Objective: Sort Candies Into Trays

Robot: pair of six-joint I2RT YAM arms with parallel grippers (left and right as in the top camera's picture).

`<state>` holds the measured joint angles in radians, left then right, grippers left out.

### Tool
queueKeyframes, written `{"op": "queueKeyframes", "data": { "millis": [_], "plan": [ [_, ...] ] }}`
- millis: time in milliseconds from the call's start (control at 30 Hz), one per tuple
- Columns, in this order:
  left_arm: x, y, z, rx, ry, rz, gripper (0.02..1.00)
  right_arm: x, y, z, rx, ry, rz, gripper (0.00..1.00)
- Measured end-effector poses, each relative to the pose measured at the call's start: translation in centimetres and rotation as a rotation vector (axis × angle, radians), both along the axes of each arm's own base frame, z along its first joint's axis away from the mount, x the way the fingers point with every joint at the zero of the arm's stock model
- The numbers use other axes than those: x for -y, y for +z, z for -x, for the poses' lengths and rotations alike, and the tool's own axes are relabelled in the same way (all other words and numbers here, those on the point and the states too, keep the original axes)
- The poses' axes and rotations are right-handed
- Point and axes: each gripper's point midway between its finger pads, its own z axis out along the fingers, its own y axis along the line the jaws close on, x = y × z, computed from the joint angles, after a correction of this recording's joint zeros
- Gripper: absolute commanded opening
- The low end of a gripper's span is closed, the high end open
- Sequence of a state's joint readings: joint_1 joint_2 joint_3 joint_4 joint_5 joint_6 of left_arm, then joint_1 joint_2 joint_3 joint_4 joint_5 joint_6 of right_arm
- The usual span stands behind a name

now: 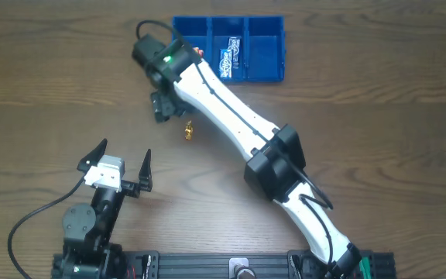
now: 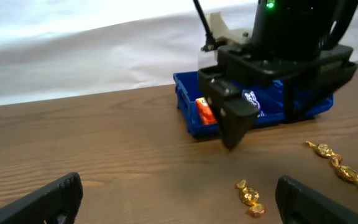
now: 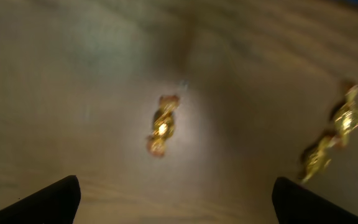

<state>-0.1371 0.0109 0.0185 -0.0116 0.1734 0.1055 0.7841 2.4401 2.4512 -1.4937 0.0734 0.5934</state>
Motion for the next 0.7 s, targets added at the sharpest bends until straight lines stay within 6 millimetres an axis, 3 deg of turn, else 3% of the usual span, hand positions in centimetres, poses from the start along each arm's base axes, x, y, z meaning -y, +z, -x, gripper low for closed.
{"op": "queueKeyframes", "data": {
  "millis": [167, 500, 700],
  "plan": [
    [0.0, 0.0, 0.0, 0.000, 0.000, 0.000, 0.996, -0.6, -2.2, 1.3, -0.043, -0.014, 0.012, 1.000],
    [0.0, 0.0, 0.0, 0.000, 0.000, 0.000, 0.996, -0.8, -6.9, 1.8, -0.080, -0.062, 0.000, 1.000],
    [0.0, 0.0, 0.0, 0.000, 0.000, 0.000, 0.996, -0.8, -7.7, 1.9, -0.084, -0.093, -0.003, 0.936]
  ]
}}
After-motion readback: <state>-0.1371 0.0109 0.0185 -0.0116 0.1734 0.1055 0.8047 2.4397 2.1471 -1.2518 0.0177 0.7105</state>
